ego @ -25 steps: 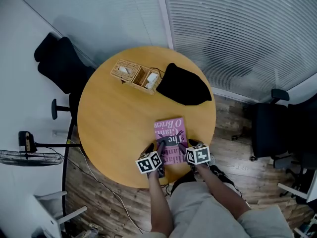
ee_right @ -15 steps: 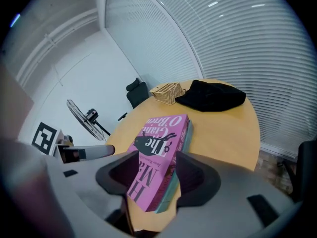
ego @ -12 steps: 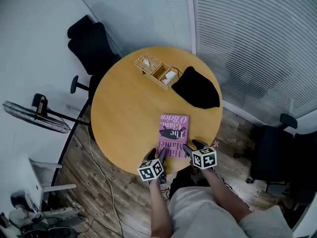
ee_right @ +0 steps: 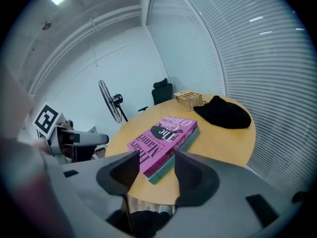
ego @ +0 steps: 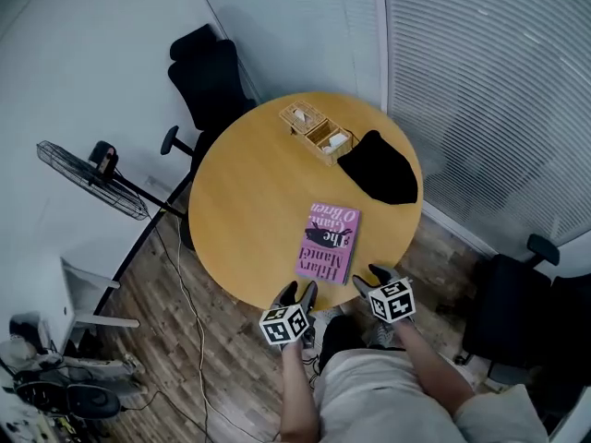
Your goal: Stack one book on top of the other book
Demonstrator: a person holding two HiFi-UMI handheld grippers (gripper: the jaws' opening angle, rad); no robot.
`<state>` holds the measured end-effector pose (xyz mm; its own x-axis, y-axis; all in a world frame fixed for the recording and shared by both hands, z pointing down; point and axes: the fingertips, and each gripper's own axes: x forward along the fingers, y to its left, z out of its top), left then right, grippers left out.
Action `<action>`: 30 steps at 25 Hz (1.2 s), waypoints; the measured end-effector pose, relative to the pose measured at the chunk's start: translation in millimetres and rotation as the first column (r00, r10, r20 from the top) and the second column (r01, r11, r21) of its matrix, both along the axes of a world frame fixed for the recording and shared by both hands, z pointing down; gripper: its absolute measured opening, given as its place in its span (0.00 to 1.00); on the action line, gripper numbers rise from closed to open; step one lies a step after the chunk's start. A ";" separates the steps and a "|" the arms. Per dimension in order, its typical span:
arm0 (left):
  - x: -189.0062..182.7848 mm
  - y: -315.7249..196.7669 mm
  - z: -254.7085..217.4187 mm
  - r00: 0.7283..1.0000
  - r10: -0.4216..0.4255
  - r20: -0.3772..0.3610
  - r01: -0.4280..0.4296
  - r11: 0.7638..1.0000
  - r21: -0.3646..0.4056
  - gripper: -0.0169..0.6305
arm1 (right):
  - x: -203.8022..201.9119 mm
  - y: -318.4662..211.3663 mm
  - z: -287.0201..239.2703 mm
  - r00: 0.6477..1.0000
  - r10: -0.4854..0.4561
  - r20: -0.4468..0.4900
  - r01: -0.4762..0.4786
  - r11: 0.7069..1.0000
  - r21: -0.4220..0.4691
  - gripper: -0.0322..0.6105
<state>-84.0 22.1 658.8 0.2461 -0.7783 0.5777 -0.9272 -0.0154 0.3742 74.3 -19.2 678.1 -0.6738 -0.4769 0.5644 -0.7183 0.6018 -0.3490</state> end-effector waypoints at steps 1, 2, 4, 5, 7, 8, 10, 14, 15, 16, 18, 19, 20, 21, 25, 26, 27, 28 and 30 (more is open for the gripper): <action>1.4 3.8 -0.2 1.000 -0.002 -0.004 0.002 1.000 0.002 0.43 | 3.9 2.4 -0.1 1.000 -0.003 -0.004 0.003 1.000 0.008 0.41; 2.5 6.6 -1.1 1.000 -0.002 -0.002 0.002 1.000 0.007 0.43 | 8.2 3.6 -0.1 1.000 -0.001 -0.008 0.001 1.000 0.014 0.41; 4.3 10.8 -4.7 1.000 0.001 0.011 -0.001 1.000 0.020 0.43 | 16.3 4.5 -1.2 1.000 0.012 -0.010 -0.012 1.000 0.021 0.40; 4.9 12.8 -6.8 1.000 0.001 0.016 -0.002 1.000 0.027 0.43 | 19.0 5.3 -2.6 1.000 0.017 -0.007 -0.017 1.000 0.026 0.40; 4.7 15.7 -9.9 1.000 0.001 0.023 -0.001 0.999 0.037 0.42 | 20.7 6.8 -6.3 1.000 0.021 -0.001 -0.021 0.999 0.039 0.40; 4.4 16.2 -10.9 1.000 0.003 0.027 -0.004 0.999 0.039 0.42 | 20.5 7.1 -8.2 1.000 0.021 0.000 -0.021 0.999 0.047 0.40; 5.8 16.4 -13.2 0.999 0.016 0.036 -0.017 0.999 0.042 0.42 | 20.4 7.7 -12.0 1.000 0.018 0.000 -0.018 0.998 0.065 0.39; 13.0 20.6 -20.0 0.998 0.047 0.052 -0.050 0.997 0.056 0.36 | 23.6 12.6 -19.2 1.000 0.016 0.004 -0.017 0.997 0.080 0.36; 14.8 21.2 -20.8 0.997 0.050 0.055 -0.053 0.997 0.059 0.33 | 24.9 13.3 -20.4 1.000 0.018 0.008 -0.019 0.997 0.081 0.36; 17.0 21.4 -21.3 0.997 0.053 0.056 -0.056 0.997 0.061 0.27 | 26.4 13.6 -21.3 1.000 0.021 0.010 -0.021 0.996 0.083 0.35; 21.4 21.5 -21.9 0.996 0.059 0.060 -0.063 0.996 0.064 0.22 | 28.7 13.6 -22.3 1.000 0.025 0.014 -0.026 0.996 0.085 0.33; 23.2 21.7 -22.3 0.996 0.061 0.066 -0.066 0.996 0.066 0.19 | 29.3 13.9 -22.4 1.000 0.025 0.015 -0.026 0.996 0.086 0.31; 24.2 22.0 -22.7 0.995 0.059 0.074 -0.065 0.995 0.069 0.15 | 29.6 14.5 -22.3 1.000 0.022 0.017 -0.024 0.996 0.088 0.29; 24.2 22.5 -23.3 0.995 0.053 0.081 -0.059 0.996 0.073 0.12 | 29.7 15.5 -22.1 1.000 0.018 0.017 -0.020 0.996 0.090 0.27; 20.2 27.4 -24.3 0.998 0.016 0.056 -0.020 0.997 0.070 0.07 | 32.5 21.9 -21.1 1.000 0.008 0.018 -0.010 0.995 0.095 0.12; 19.1 28.6 -24.6 0.999 0.007 0.047 -0.010 0.998 0.068 0.07 | 33.5 23.3 -20.6 1.000 0.009 0.025 -0.012 0.996 0.090 0.10; 18.0 29.3 -25.0 0.999 -0.002 0.042 -0.001 0.998 0.067 0.07 | 34.3 23.9 -20.3 0.999 0.011 0.038 -0.014 0.997 0.080 0.10; 17.1 29.7 -25.1 0.999 -0.008 0.040 0.006 0.998 0.065 0.07 | 34.9 23.9 -20.1 0.998 0.016 0.056 -0.019 0.998 0.066 0.09; 16.2 30.6 -24.8 0.999 -0.015 0.042 0.013 0.998 0.059 0.07 | 36.5 23.0 -19.8 0.995 0.028 0.094 -0.032 0.999 0.039 0.09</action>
